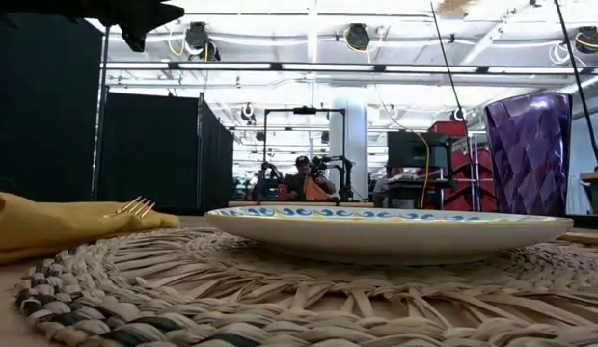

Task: Set table place
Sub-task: Put the green table spoon to the right of the gold table knife on the brown table mat

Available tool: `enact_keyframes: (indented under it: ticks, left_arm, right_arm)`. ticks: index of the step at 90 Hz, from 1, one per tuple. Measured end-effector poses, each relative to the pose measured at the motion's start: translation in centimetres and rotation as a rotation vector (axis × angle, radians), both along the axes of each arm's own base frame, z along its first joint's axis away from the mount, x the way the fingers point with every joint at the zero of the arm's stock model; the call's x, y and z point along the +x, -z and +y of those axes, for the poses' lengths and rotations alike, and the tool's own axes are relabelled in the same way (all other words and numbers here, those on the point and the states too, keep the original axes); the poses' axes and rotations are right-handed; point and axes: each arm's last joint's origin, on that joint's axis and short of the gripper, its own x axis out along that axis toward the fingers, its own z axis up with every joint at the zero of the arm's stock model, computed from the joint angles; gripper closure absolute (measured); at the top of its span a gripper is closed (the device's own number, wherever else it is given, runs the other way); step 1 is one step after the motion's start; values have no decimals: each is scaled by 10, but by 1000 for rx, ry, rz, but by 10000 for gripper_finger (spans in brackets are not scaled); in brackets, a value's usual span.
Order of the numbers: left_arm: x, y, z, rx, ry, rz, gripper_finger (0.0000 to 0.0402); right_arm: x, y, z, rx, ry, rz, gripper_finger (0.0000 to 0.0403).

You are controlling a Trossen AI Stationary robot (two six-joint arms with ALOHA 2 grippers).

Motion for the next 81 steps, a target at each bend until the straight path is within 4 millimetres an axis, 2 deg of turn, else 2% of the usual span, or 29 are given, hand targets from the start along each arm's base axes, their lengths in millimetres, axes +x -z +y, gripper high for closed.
enact_keyframes:
  ticks: [9,16,24,41,50,59,81]
  left_arm:
    - [0,0,0,-2,0,-1,261]
    - [0,0,0,-3,0,0,261]
    - [0,0,0,-4,0,0,261]
    - [0,0,0,-3,0,0,261]
    - [0,0,0,-3,0,0,261]
    - [0,0,0,-3,0,0,261]
    - [0,0,0,-2,0,1,261]
  right_arm:
    - [-18,17,16,34,4,81,403]
    - [-21,26,19,55,2,127,403]
    - [-16,33,17,69,22,133,403]
    - [-4,33,4,34,62,114,403]
    - [-5,34,-4,20,74,191,403]
    - [-8,44,-10,43,75,248,403]
    - [-2,81,-8,181,-8,60,403]
